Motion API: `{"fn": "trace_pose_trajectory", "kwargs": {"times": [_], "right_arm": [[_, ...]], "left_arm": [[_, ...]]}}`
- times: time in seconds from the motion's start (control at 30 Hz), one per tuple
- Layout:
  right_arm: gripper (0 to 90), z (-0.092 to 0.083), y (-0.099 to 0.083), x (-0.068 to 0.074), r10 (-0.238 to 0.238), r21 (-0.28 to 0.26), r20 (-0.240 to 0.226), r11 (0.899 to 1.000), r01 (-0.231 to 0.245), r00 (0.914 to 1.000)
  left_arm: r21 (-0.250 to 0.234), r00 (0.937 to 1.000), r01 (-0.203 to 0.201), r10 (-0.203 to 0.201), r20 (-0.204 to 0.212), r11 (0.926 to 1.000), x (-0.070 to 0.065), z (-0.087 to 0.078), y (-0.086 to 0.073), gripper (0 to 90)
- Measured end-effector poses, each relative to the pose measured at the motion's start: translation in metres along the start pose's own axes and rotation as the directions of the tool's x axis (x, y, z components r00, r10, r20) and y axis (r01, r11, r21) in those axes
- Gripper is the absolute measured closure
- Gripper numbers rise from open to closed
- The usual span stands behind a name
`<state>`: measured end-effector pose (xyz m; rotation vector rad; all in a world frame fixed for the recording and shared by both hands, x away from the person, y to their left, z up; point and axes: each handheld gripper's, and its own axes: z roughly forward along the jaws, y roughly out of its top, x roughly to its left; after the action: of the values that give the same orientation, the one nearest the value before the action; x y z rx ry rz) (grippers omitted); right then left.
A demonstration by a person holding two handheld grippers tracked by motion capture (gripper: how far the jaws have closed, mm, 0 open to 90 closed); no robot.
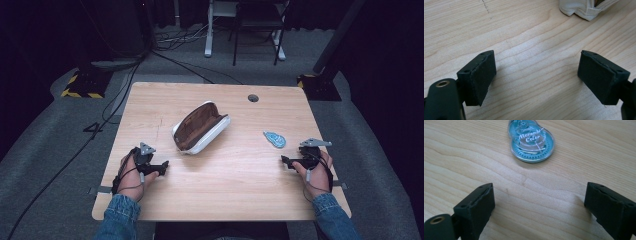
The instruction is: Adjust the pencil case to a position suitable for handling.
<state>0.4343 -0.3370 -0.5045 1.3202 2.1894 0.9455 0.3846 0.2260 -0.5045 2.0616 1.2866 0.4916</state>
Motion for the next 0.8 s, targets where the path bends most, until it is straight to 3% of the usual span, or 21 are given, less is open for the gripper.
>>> {"fn": "trace_pose_trajectory", "kwargs": {"times": [0.1, 0.2, 0.33, 0.67, 0.8], "right_arm": [[9.5, 0.000, 0.000, 0.000, 0.000, 0.000, 0.000, 1.000, 0.000, 1.0000], [9.5, 0.000, 0.000, 0.000, 0.001, 0.000, -0.001, 1.000, -0.001, 1.0000], [9.6, 0.000, 0.000, 0.000, 0.001, 0.000, -0.001, 1.000, -0.001, 1.0000], [9.6, 0.000, 0.000, 0.000, 0.001, -0.001, -0.001, 1.000, -0.001, 1.0000], [9.6, 0.000, 0.000, 0.000, 0.000, -0.001, -0.001, 1.000, 0.000, 1.0000]], "left_arm": [[0.001, 1.0000, -0.003, 0.003, 0.009, 1.0000, 0.001, -0.002, 0.000, 18.1], [0.035, 0.9996, -0.026, 0.026, 0.011, 0.9991, 0.003, -0.007, 0.002, 26.1], [0.033, 0.9996, -0.008, 0.007, 0.027, 0.9994, 0.004, -0.012, 0.005, 30.2], [-0.066, 0.9995, 0.029, -0.028, 0.015, 0.9974, 0.010, -0.033, 0.020, 34.1], [-0.088, 0.9985, 0.040, -0.037, 0.041, 0.9954, 0.010, -0.039, 0.026, 35.1]]}}
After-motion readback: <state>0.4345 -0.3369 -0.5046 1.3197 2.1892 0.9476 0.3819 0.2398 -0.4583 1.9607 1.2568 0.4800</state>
